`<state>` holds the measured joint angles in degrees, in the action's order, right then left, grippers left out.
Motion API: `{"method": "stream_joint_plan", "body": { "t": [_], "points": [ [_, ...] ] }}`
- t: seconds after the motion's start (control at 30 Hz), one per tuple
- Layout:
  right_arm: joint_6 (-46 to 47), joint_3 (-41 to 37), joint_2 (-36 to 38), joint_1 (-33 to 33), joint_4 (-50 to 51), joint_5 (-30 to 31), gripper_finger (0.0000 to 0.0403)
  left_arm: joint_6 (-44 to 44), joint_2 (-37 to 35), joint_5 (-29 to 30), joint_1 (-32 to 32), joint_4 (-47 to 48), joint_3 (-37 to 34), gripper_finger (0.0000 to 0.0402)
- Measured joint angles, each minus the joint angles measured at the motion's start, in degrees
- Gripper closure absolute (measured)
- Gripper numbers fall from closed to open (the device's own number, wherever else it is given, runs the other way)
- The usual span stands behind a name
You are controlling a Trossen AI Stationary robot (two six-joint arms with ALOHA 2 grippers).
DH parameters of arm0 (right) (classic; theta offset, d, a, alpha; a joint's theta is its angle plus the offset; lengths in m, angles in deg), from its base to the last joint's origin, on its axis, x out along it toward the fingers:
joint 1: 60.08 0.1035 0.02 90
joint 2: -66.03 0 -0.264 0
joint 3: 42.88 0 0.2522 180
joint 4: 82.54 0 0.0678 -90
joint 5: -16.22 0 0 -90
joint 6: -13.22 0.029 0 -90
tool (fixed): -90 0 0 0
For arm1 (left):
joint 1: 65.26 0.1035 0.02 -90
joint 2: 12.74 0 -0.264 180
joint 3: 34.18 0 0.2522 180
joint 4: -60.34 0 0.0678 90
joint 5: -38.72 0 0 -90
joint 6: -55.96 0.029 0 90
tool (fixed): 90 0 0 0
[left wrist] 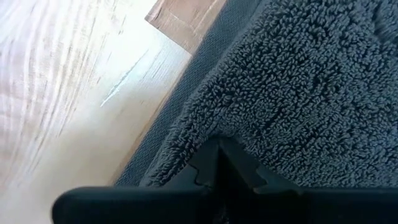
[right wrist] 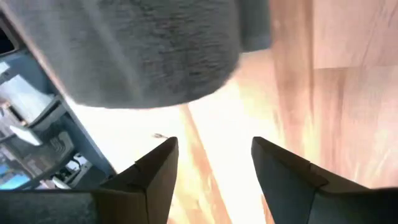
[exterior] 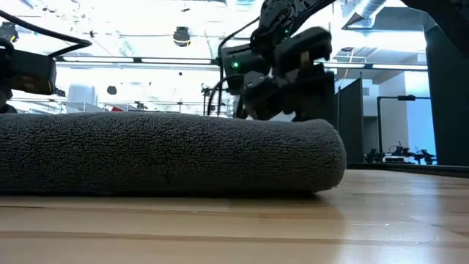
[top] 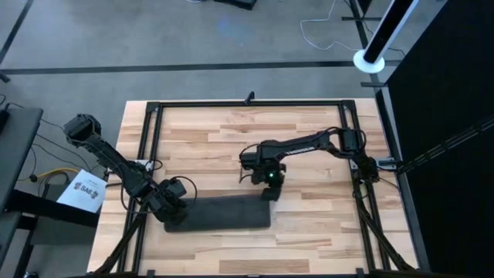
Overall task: Roll towel
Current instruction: Roll the black towel
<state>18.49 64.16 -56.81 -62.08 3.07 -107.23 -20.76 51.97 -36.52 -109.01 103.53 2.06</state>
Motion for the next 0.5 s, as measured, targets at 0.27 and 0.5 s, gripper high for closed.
{"method": "stream_joint_plan", "body": {
  "t": [0.27, 0.5],
  "points": [
    [1.0, 4.4, 3.8, 1.1, -13.1, -11.0, 0.0344, 0.2, 0.0, 0.0, 0.0, -0.4, 0.0, 0.0401],
    [17.7, 4.4, -2.0, 0.8, -48.9, -16.0, 0.0401, 0.2, 0.1, 0.0, 0.0, -0.4, 0.0, 0.0401]
  ]
}}
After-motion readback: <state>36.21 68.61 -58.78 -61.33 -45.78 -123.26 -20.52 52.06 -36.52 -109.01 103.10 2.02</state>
